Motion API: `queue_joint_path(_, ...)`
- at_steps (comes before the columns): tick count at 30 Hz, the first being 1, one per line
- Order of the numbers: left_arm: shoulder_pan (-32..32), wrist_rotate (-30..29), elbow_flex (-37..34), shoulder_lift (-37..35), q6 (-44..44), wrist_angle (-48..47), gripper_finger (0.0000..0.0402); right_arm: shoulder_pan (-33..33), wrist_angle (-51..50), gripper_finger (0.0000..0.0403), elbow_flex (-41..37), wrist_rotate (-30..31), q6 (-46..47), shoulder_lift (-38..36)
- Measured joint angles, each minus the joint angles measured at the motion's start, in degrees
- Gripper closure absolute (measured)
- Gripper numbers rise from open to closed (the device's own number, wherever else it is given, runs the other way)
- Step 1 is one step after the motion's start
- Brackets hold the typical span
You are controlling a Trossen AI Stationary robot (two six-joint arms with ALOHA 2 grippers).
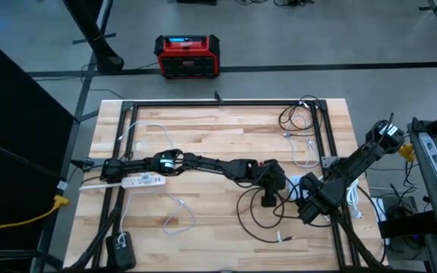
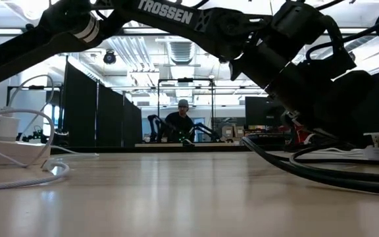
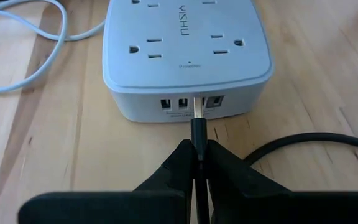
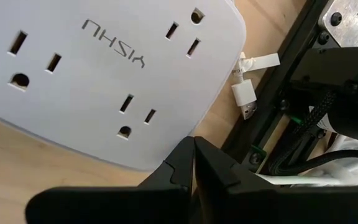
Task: Insert USB
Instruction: Insert the bottom black charger cable into the right white outlet extension
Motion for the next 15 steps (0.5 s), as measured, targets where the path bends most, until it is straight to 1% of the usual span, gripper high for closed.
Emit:
queue_joint_path(4,0.06,-4.89,-0.03,0.00,1.42,-1.21,0.0380,0.00,0.15,0.0403,0.00,0.00,-0.51,0.00)
queue_joint_path(11,0.17,-4.98,-0.07,0.00,2.20,-1.18,0.0380,0.00,-0.07,0.0403,1.37,0.26,-2.24,-1.43)
queue_joint_path(13,0.17,-4.71,-0.07,0.01,2.86,-1.12,0.0380,0.00,-0.70,0.0403,2.26,1.08,-2.63,-2.20)
queue_joint_path(15,0.19,-4.50,-0.07,0.01,3.00,-1.13,0.0380,0.00,-1.03,0.0403,2.86,3.16,-2.95,-3.18)
